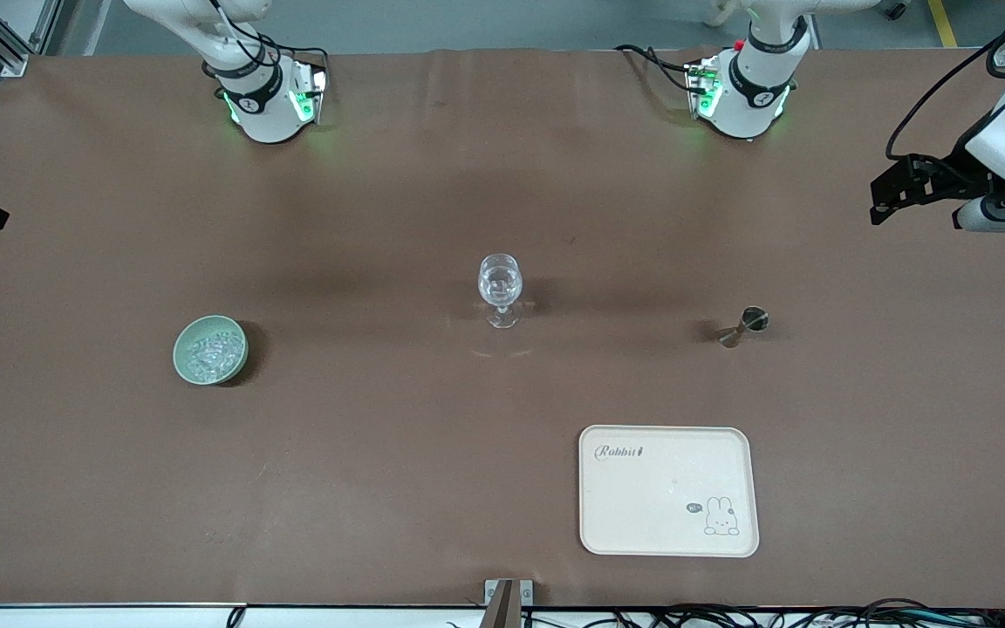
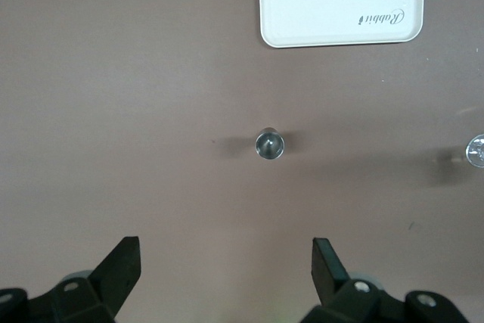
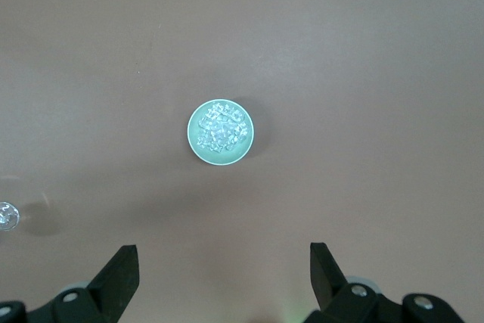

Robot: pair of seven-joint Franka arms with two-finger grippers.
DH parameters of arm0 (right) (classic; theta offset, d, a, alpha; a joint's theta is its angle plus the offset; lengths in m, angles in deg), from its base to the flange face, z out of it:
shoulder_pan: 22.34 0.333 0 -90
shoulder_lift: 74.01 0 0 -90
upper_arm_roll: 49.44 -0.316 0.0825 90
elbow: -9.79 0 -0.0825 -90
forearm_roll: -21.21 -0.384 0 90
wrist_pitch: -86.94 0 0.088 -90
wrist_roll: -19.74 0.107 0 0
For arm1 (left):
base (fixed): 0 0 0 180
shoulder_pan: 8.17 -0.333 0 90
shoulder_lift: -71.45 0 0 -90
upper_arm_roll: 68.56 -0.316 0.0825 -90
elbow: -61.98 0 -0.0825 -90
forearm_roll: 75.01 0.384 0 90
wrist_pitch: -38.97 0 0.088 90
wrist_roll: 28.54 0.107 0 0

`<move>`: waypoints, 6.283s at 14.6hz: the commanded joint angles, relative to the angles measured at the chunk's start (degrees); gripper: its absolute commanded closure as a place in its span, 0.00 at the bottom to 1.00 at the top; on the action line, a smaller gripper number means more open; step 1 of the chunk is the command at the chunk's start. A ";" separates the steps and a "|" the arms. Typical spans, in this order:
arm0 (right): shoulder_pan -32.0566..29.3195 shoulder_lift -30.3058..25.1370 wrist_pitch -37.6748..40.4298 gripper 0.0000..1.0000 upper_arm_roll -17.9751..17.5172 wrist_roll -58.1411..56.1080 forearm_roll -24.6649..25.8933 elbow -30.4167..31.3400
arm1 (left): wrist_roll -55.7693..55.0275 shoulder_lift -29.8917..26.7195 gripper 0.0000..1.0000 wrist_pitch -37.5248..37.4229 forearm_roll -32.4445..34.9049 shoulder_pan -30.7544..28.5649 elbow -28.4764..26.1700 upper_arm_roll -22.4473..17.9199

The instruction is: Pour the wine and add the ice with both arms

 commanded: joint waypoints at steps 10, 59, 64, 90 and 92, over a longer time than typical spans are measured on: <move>-0.57 0.59 0.13 0.00 -0.37 -1.70 -1.01 -0.58 | -3.63 7.34 0.00 -0.70 -1.46 -3.92 3.86 -2.50; 3.56 19.05 -66.40 0.57 -0.98 -10.14 1.81 44.42 | -28.42 49.54 0.75 4.22 -52.08 -16.23 -5.38 -1.88; 3.56 19.14 -66.22 0.58 -0.89 -10.14 1.81 44.42 | -30.53 48.75 0.99 3.52 -56.04 -16.23 -5.02 -1.01; 3.65 18.70 -50.60 0.97 -1.16 -9.08 0.93 33.80 | -85.62 25.11 1.00 37.71 -36.37 13.03 -11.27 13.59; 3.73 16.43 -47.08 0.99 -1.16 -5.15 0.93 31.60 | -87.74 25.02 1.00 37.71 -33.91 15.40 -11.26 13.33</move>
